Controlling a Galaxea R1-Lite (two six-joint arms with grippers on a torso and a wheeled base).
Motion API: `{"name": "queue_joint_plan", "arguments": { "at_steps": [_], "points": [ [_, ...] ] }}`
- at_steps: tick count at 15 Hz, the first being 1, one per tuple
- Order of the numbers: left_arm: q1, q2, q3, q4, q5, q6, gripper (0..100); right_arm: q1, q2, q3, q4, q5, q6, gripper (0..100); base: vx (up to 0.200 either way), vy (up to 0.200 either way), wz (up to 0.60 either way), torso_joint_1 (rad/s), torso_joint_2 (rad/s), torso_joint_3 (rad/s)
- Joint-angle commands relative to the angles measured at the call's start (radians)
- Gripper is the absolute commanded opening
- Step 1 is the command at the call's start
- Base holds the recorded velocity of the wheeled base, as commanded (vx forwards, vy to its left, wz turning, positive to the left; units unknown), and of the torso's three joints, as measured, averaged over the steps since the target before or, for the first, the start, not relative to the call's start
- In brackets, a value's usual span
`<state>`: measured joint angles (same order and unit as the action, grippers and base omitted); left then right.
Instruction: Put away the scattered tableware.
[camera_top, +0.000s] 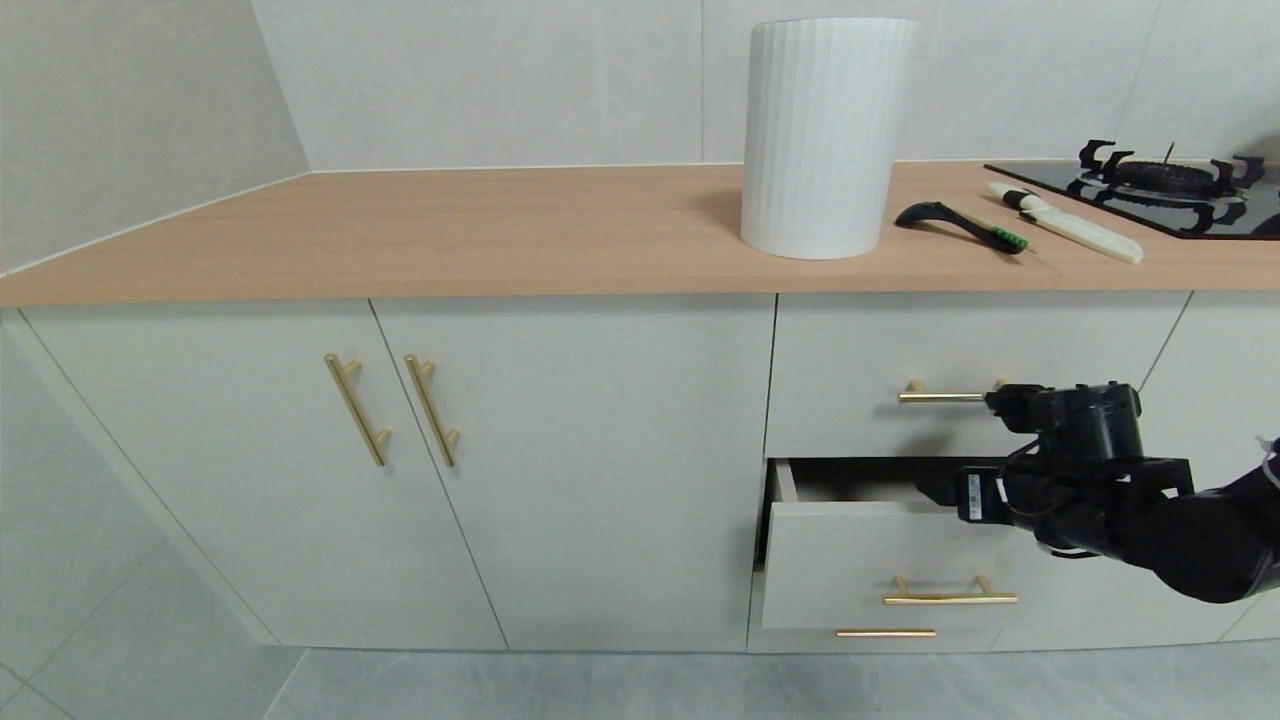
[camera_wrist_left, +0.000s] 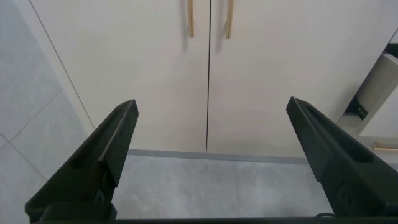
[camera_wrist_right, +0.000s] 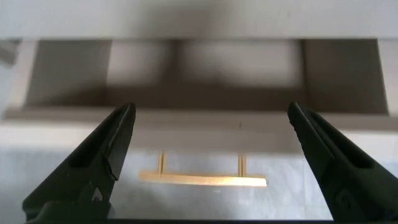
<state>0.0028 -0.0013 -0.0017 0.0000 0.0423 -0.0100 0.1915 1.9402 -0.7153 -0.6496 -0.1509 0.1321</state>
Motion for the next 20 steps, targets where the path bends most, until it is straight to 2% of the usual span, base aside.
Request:
{"name": "queue_joint_plan", "arguments": {
  "at_steps": [1,7,11,12,13,17,20],
  "points": [
    [0.000,0.001,0.000,-0.002,0.001,-0.001,100,0.006,0.054,0.000,-0.005,-0.006,0.000,100,0.000,0.000,0.00,0.000,0.00,0.000],
    [0.000,0.001,0.000,0.000,0.001,-0.001,100,0.006,0.000,0.008,0.076,-0.001,-0.009,100,0.000,0.000,0.00,0.000,0.00,0.000],
    [0.000,0.001,0.000,0.000,0.001,-0.001,100,0.006,-0.101,0.007,0.246,0.002,-0.031,100,0.000,0.000,0.00,0.000,0.00,0.000],
    [0.000,0.001,0.000,0.000,0.001,-0.001,100,0.006,-0.101,0.007,0.246,0.002,-0.031,100,0.000,0.000,0.00,0.000,0.00,0.000],
    [0.000,0.001,0.000,-0.002,0.001,-0.001,100,0.006,-0.145,0.011,0.334,0.004,-0.031,100,0.000,0.000,0.00,0.000,0.00,0.000],
    [0.000,0.001,0.000,0.000,0.001,-0.001,100,0.006,-0.204,0.008,0.518,0.008,-0.037,100,0.000,0.000,0.00,0.000,0.00,0.000],
    [0.000,0.001,0.000,0.000,0.001,-0.001,100,0.006,-0.247,0.030,0.657,0.010,-0.111,100,0.000,0.000,0.00,0.000,0.00,0.000]
  ]
}}
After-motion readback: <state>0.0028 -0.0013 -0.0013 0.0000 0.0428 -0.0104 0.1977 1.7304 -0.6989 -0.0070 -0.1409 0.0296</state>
